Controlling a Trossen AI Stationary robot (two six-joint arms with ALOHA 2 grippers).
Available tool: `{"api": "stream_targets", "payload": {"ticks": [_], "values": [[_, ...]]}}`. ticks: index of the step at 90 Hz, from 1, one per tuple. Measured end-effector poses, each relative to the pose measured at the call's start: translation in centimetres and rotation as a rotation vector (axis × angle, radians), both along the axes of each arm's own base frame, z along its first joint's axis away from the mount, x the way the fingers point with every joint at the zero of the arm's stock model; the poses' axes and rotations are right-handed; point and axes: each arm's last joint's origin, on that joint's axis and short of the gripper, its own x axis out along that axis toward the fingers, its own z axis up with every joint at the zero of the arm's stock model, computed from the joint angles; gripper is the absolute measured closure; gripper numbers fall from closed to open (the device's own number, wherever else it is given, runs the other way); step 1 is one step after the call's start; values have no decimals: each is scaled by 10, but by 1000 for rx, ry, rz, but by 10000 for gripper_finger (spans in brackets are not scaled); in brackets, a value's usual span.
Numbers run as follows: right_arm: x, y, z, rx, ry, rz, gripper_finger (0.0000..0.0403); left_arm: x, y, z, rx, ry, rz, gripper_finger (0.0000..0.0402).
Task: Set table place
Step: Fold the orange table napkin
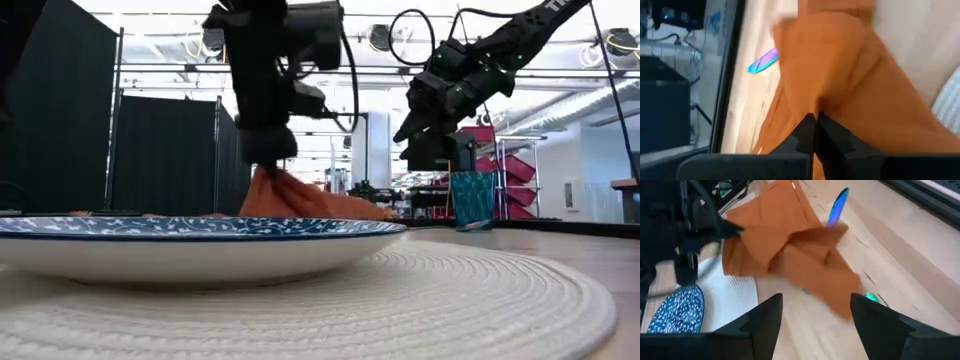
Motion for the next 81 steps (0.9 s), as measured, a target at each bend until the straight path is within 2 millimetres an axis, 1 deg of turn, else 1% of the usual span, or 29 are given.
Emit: {"api": "stream_targets", "payload": {"ticks": [9, 17, 31, 38, 46, 61, 81], "values": [[2, 3, 0, 0, 0, 13, 183, -14, 0, 6, 3, -6, 56, 401], [4, 6, 0, 1, 0, 24, 183, -29, 0, 17, 10, -20, 115, 401], [8, 11, 0, 10, 5, 42, 183, -57, 0, 27, 79, 14, 226, 401], [9, 14, 0, 16, 5, 49, 183, -71, -1, 33, 86, -19, 279, 401], [12, 17, 0, 23, 5, 57, 183, -83, -2, 34, 83, -60, 340, 401], [20, 30, 0, 36, 5, 98, 183, -106, -10, 25, 76, -82, 451, 401], [29, 45, 1, 33, -6, 155, 183, -132, -24, -10, 78, -37, 544, 401]]}}
